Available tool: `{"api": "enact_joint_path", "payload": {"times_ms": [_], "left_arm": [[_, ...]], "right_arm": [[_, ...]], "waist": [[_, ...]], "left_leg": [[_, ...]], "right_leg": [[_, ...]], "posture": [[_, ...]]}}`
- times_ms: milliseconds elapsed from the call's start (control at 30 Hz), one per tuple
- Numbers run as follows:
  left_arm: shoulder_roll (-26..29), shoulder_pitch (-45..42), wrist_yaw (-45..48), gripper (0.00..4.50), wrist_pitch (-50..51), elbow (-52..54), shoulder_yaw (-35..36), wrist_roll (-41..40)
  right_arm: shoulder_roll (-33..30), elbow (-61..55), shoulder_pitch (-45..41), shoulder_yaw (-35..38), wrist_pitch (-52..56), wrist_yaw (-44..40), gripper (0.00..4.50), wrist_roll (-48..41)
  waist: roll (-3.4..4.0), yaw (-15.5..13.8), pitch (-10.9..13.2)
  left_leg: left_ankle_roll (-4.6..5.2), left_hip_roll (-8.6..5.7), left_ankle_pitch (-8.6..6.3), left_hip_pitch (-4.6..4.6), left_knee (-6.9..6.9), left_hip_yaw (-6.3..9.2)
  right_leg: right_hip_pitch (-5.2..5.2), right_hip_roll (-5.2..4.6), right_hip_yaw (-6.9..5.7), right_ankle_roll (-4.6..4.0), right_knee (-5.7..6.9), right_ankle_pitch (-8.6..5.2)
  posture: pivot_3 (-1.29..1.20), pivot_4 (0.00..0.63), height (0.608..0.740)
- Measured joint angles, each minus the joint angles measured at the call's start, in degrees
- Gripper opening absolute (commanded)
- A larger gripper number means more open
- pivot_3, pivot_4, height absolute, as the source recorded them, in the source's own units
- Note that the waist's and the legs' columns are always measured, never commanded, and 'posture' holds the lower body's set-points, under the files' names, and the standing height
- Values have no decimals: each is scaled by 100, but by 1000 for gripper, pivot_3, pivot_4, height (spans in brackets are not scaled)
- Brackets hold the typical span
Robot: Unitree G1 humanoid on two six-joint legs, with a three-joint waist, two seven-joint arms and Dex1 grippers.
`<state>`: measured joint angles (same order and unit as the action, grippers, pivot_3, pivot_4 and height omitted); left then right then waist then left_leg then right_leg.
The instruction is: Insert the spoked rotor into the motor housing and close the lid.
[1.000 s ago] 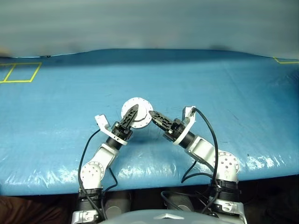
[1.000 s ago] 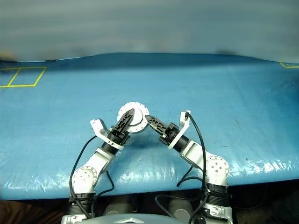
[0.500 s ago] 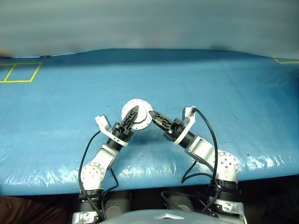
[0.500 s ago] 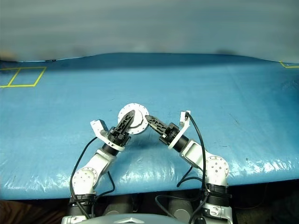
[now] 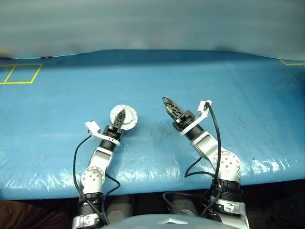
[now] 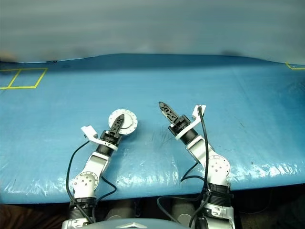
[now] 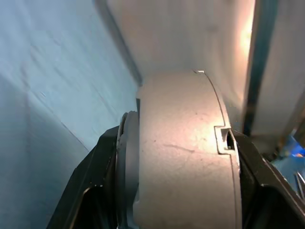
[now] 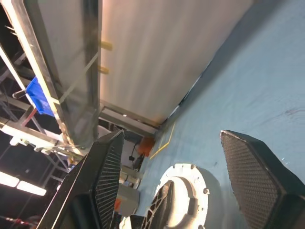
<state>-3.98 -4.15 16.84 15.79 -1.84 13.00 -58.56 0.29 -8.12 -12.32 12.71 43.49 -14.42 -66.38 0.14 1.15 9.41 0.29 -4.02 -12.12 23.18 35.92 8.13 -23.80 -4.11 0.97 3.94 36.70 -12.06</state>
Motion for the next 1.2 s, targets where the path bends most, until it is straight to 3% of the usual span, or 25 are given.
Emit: {"api": "enact_joint_path", "payload": {"times_ms": [233, 400, 633, 1100, 1167, 1200], "left_arm": [[-102, -848, -1421, 2483, -1127, 17, 663, 252], [-166, -1039, -1960, 2483, -1127, -61, 660, 622], [-160, -1012, -2595, 4479, -972, -258, 760, 948], [-15, -820, -3234, 4479, -1971, 286, 1141, 2448], [245, -783, -2865, 4479, -2205, 287, 932, 2829], [471, -726, -2254, 4479, -2189, 421, 672, 2816]], "right_arm": [[-13, 3, 11, 0, -82, 44, 3384, 120], [16, 2, 11, -22, -105, 55, 3384, 218], [4, 2, 17, -11, -115, 65, 3426, 313], [-18, 57, 14, -32, -63, 109, 3426, 372], [-125, 53, 23, -183, -318, -42, 3426, 758], [-308, 43, 39, -387, -667, -280, 3426, 1211]], "waist": [[-9, -55, 5], [-9, -43, 5], [-10, -13, 5], [-9, -33, 4], [-9, -26, 4], [-9, -37, 4]], "left_leg": [[-1, -7, 1, 7, 7, -1], [5, -18, -2, 13, 7, -1], [2, -22, 0, 11, 7, -1], [-3, -18, 3, 3, 10, -6], [-6, -32, 5, 3, 10, -9], [-7, -35, 6, 3, 10, -10]], "right_leg": [[3, 1, -2, 5, -6, 8], [5, 1, -1, 0, -21, 24], [5, 6, -3, 1, -20, 25], [12, 10, -1, 0, -12, 28], [11, 15, -1, -1, -12, 28], [11, 15, -1, 0, -9, 27]], "posture": [[0, 150, 740], [0, 150, 740], [0, 150, 740], [0, 150, 740], [0, 150, 740], [0, 150, 740]]}}
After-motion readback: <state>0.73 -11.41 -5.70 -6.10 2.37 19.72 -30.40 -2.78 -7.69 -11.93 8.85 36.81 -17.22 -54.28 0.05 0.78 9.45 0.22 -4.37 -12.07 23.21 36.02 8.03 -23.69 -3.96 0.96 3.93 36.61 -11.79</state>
